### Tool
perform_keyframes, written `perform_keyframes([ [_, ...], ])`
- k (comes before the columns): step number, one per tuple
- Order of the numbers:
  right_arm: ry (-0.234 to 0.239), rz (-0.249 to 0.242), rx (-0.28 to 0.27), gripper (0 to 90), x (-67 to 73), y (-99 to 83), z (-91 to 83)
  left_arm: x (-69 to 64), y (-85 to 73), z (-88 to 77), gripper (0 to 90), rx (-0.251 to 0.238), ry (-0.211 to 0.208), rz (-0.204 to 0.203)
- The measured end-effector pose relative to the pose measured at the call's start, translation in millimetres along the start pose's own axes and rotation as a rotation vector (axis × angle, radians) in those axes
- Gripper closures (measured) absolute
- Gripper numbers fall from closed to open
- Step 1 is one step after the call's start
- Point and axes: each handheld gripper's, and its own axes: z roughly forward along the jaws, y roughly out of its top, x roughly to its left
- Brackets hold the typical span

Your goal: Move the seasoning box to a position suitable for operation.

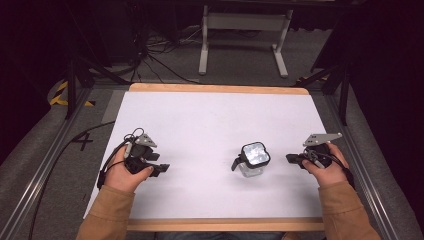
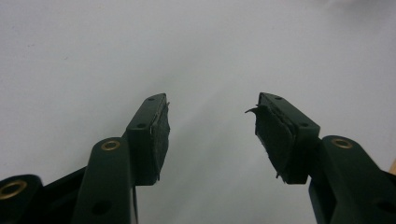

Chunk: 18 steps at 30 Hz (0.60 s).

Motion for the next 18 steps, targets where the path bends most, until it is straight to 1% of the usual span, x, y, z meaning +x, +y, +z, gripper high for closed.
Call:
perform_keyframes([
  [2, 0.005, 0.003, 0.005, 89.5, 0.8, 0.4, 0.3, -0.3, 0.9, -1.4, 44.7, 0.005, 0.006, 0.003],
  [5, 0.005, -0.004, 0.008, 89.6, 1.2, 1.9, 0.6, -1.3, 1.7, -2.1, 44.2, 0.027, 0.01, 0.014],
  [6, 0.005, -0.008, 0.01, 89.6, 1.5, 2.6, 1.1, -2.1, 1.9, -2.3, 43.9, 0.032, 0.023, 0.016],
  [9, 0.008, -0.016, 0.014, 89.6, 2.8, 6.0, 3.3, -2.9, 2.0, -2.5, 43.1, 0.033, 0.014, 0.015],
  [12, 0.012, -0.03, 0.023, 89.6, 6.2, 9.4, 8.9, -4.0, 1.7, -2.6, 42.9, 0.04, 0.021, 0.018],
  [14, 0.027, -0.044, 0.032, 89.6, 10.7, 12.8, 14.7, -4.9, 1.5, -2.7, 42.7, 0.039, 0.016, 0.017],
  [15, 0.027, -0.044, 0.032, 89.6, 10.7, 12.8, 14.7, -4.9, 1.5, -2.7, 42.6, 0.039, 0.016, 0.017],
  [16, 0.04, -0.049, 0.036, 89.6, 14.5, 15.8, 19.2, -5.2, 1.5, -2.9, 42.6, 0.042, 0.012, 0.023],
  [18, 0.043, -0.06, 0.037, 89.5, 16.6, 17.6, 23.4, -5.6, 1.4, -2.6, 42.6, 0.045, 0.008, 0.022],
])
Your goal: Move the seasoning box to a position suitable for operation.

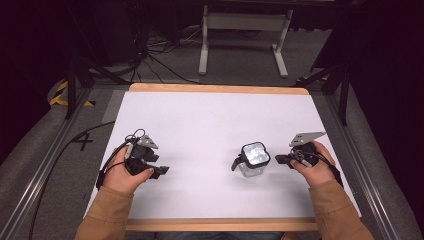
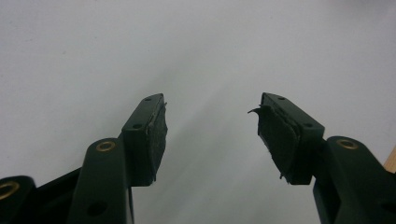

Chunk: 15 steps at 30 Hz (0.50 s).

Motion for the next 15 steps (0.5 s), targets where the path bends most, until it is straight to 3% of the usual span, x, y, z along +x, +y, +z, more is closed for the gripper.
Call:
perform_keyframes([
  [8, 0.012, -0.014, -0.003, 89.6, 10.1, 6.7, 16.3, -2.5, 0.4, 2.2, 42.3, 0.015, -0.006, 0.013],
  [15, 0.01, -0.021, 0.011, 89.7, 14.0, 7.5, 18.7, -2.6, 0.4, 3.0, 42.2, 0.01, -0.004, 0.008],
])
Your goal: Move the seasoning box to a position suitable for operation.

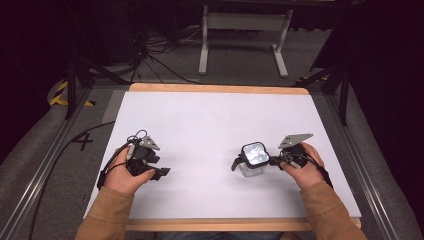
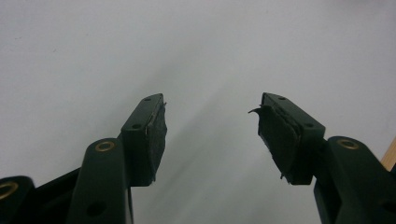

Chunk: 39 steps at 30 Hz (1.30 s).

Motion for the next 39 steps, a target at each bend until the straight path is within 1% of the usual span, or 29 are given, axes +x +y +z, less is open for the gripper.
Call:
perform_keyframes([
  [3, 0.007, -0.003, 0.014, 89.7, 2.6, -0.2, -0.5, 0.0, 0.4, 0.1, 42.1, 0.004, 0.004, 0.002],
  [4, 0.012, -0.011, 0.016, 89.7, 3.9, -0.2, -0.7, 0.7, 1.0, 0.0, 42.1, 0.009, -0.004, 0.006],
  [7, 0.028, -0.019, 0.02, 89.7, 9.5, -0.4, -0.6, 1.2, 1.8, 0.4, 42.0, 0.011, -0.007, 0.01],
  [9, 0.039, -0.019, 0.033, 89.7, 13.1, -0.7, -0.6, 1.0, 2.0, 0.8, 42.0, 0.012, -0.01, 0.009],
  [10, 0.041, -0.024, 0.04, 89.7, 15.5, -1.0, -0.3, 0.7, 2.2, 1.7, 42.0, 0.003, -0.007, 0.008],
  [12, 0.046, -0.038, 0.047, 89.7, 20.4, -1.8, 0.2, 0.7, 3.5, 2.2, 41.9, 0.004, -0.007, 0.015],
  [14, 0.066, -0.046, 0.052, 89.7, 26.3, -2.2, 0.5, 0.8, 4.1, 2.4, 41.9, 0.003, -0.01, 0.016],
  [15, 0.071, -0.053, 0.053, 89.7, 30.2, -2.4, 1.1, 0.8, 4.1, 2.4, 41.8, 0.003, -0.01, 0.016],
  [16, 0.071, -0.053, 0.053, 89.7, 30.2, -2.4, 1.1, 0.9, 4.5, 2.2, 41.8, 0.005, -0.015, 0.016],
  [17, 0.077, -0.057, 0.054, 89.7, 33.5, -2.1, 1.3, 0.6, 4.8, 2.7, 41.8, -0.001, -0.013, 0.016],
  [18, 0.102, -0.067, 0.05, 89.6, 39.9, -1.1, 2.5, 1.0, 5.4, 2.4, 41.7, 0.003, -0.017, 0.019],
  [19, 0.117, -0.067, 0.049, 89.7, 43.5, -0.5, 3.7, 1.1, 6.9, 2.5, 41.6, 0.006, -0.018, 0.025],
  [20, 0.124, -0.073, 0.049, 89.7, 46.9, 0.2, 5.1, 0.4, 7.1, 3.4, 41.7, -0.003, -0.017, 0.02],
  [22, 0.131, -0.076, 0.049, 89.6, 49.4, 0.7, 6.1, 0.1, 7.8, 3.3, 41.6, 0.001, -0.016, 0.023],
  [24, 0.147, -0.089, 0.05, 89.7, 55.5, 2.1, 8.6, 0.2, 9.3, 3.8, 41.6, 0.006, -0.024, 0.029],
  [26, 0.153, -0.101, 0.052, 89.7, 59.2, 2.6, 9.4, 0.1, 10.1, 4.4, 41.5, 0.008, -0.026, 0.032],
  [28, 0.151, -0.102, 0.05, 89.8, 57.8, 2.8, 6.6, 0.0, 10.2, 4.4, 41.5, 0.007, -0.027, 0.032],
  [30, 0.156, -0.085, 0.047, 89.9, 53.1, 2.7, 2.1, 0.4, 10.0, 3.7, 41.5, 0.004, -0.026, 0.032],
  [31, 0.152, -0.08, 0.045, 89.9, 51.0, 2.8, 0.1, -0.2, 9.3, 4.5, 41.5, -0.01, -0.018, 0.025],
  [32, 0.136, -0.075, 0.043, 89.9, 48.3, 3.1, -2.8, 0.0, 9.2, 3.6, 41.5, -0.005, -0.016, 0.025],
  [33, 0.093, -0.07, 0.033, 89.9, 41.5, 3.3, -7.6, -0.1, 8.6, 2.1, 41.6, -0.005, -0.019, 0.027],
  [34, 0.093, -0.07, 0.033, 89.9, 41.5, 3.3, -7.6, -0.1, 8.6, 2.1, 41.6, -0.005, -0.019, 0.027],
  [35, 0.086, -0.064, 0.02, 89.8, 38.4, 3.3, -8.8, -0.7, 7.5, 1.6, 41.6, -0.011, -0.017, 0.026],
  [37, 0.055, -0.034, -0.01, 89.7, 27.9, 3.1, -8.4, -1.8, 4.6, 0.6, 41.6, -0.019, -0.013, 0.019],
  [38, 0.047, -0.018, -0.027, 89.7, 21.8, 2.6, -6.5, -2.2, 3.5, 0.3, 41.6, -0.022, -0.013, 0.014],
  [39, 0.046, -0.006, -0.037, 89.7, 18.5, 2.2, -4.3, -2.2, 1.9, -0.8, 41.6, -0.021, -0.01, 0.014],
])
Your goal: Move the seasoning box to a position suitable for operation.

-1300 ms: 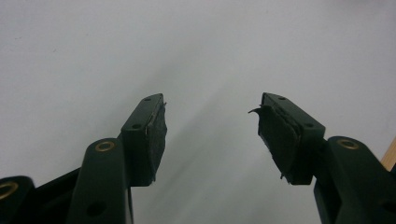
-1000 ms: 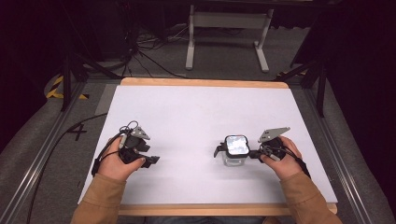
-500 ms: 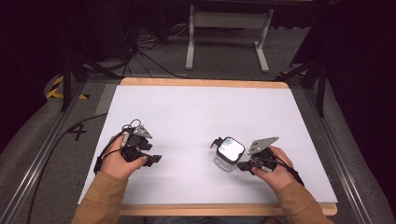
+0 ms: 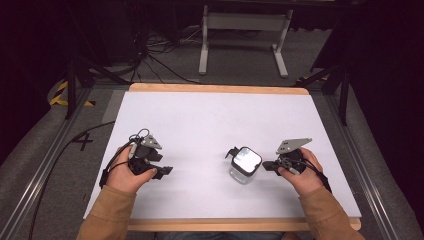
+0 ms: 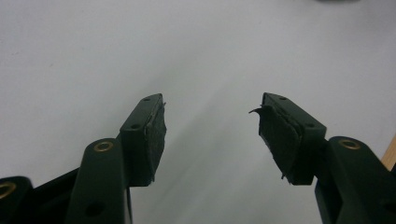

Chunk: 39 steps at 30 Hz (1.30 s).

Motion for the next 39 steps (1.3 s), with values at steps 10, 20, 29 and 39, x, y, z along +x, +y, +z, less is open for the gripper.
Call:
perform_keyframes([
  [10, 0.072, 0.033, -0.052, 89.5, -19.1, -0.8, 24.7, -0.9, -7.8, -1.6, 41.5, 0.005, 0.009, -0.014],
  [20, 0.104, -0.009, -0.036, 89.7, -11.0, -0.6, 22.6, -1.3, -3.5, 1.7, 41.4, 0.005, 0.003, -0.001],
  [29, 0.137, -0.047, 0.003, 89.7, 5.2, -3.5, 19.2, -2.1, 4.6, 6.4, 41.2, 0.016, -0.011, 0.02],
  [39, 0.159, -0.086, 0.031, 89.6, 24.3, -6.3, 20.1, -3.8, 13.0, 11.5, 41.2, 0.015, -0.029, 0.041],
])
